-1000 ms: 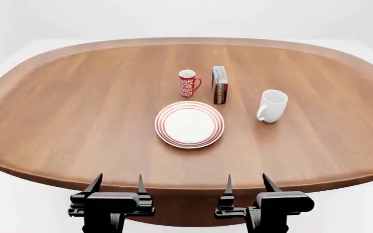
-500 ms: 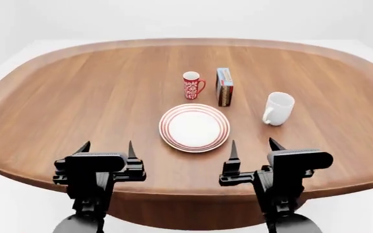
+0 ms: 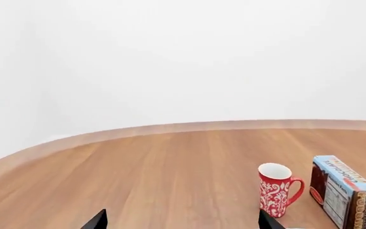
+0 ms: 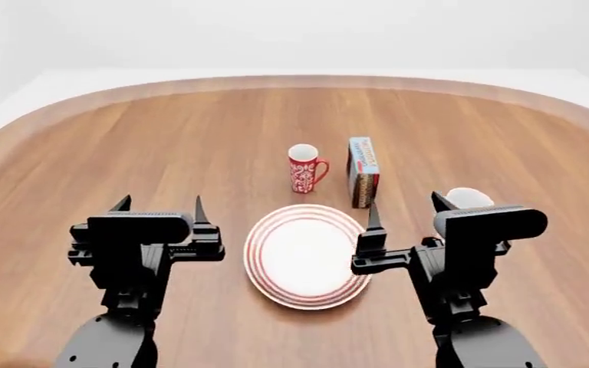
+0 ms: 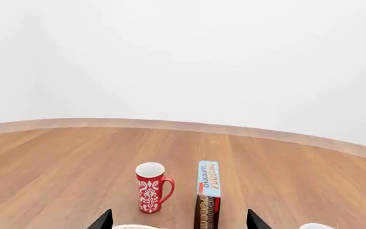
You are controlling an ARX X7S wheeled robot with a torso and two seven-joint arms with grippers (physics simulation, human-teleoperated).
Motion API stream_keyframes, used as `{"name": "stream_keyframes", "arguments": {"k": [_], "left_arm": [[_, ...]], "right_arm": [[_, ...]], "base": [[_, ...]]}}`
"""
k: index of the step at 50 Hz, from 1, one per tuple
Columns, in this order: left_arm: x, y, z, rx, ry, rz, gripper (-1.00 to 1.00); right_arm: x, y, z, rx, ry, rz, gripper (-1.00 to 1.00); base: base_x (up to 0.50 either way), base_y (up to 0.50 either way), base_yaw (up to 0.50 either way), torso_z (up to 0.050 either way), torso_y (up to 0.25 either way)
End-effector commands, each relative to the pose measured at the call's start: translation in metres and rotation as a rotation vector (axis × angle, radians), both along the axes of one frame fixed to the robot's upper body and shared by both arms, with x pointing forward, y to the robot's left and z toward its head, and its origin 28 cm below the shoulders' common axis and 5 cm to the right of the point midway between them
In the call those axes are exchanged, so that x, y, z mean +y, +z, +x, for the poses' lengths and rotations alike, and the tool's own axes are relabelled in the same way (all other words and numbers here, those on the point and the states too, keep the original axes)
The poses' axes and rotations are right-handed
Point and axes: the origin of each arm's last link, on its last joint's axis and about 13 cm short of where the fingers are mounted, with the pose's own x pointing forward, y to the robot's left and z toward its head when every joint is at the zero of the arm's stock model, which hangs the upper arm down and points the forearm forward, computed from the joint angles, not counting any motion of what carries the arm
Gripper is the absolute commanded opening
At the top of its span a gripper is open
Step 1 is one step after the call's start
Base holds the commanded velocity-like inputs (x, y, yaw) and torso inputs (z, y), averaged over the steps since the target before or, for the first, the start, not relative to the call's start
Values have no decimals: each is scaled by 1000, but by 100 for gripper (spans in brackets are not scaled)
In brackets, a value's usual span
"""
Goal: Pick up the white mug and put it on the plate, and put the chocolate pudding to the right of the plate.
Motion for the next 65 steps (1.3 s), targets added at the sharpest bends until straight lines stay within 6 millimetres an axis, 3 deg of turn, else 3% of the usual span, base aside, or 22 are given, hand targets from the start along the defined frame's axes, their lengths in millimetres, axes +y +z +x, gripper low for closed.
{"name": "stream_keyframes", "arguments": {"k": [1,29,41,44,45,49,50,51,65], "left_arm": [[0,2,0,-6,2,6,100],[3,0,1,-7,14,6,100],[4,1,1,-11,19,8,100],[4,1,1,-12,20,8,100],[4,1,1,-11,21,8,100],[5,0,2,-9,24,6,100],[6,-1,2,-6,30,2,100],[6,-1,2,-7,31,3,100],[5,-2,2,-4,27,0,100]], "right_arm": [[0,2,0,0,5,-5,100],[0,-3,0,-20,9,5,100],[-1,3,-2,-24,-6,-17,100],[-2,5,-3,-24,-46,-22,100],[-5,4,-5,-12,-167,-37,100],[-4,3,-15,12,-270,-37,100],[-14,-11,-48,124,-460,47,100],[-16,-20,-57,177,-471,40,100],[-15,-24,-58,196,-518,70,100]], "base": [[500,0,0,0,0],[496,0,0,0,1],[0,0,0,0,0],[0,0,0,0,0],[0,0,0,0,0],[0,0,0,0,0],[0,0,0,0,0],[0,0,0,0,0],[0,0,0,0,0]]}}
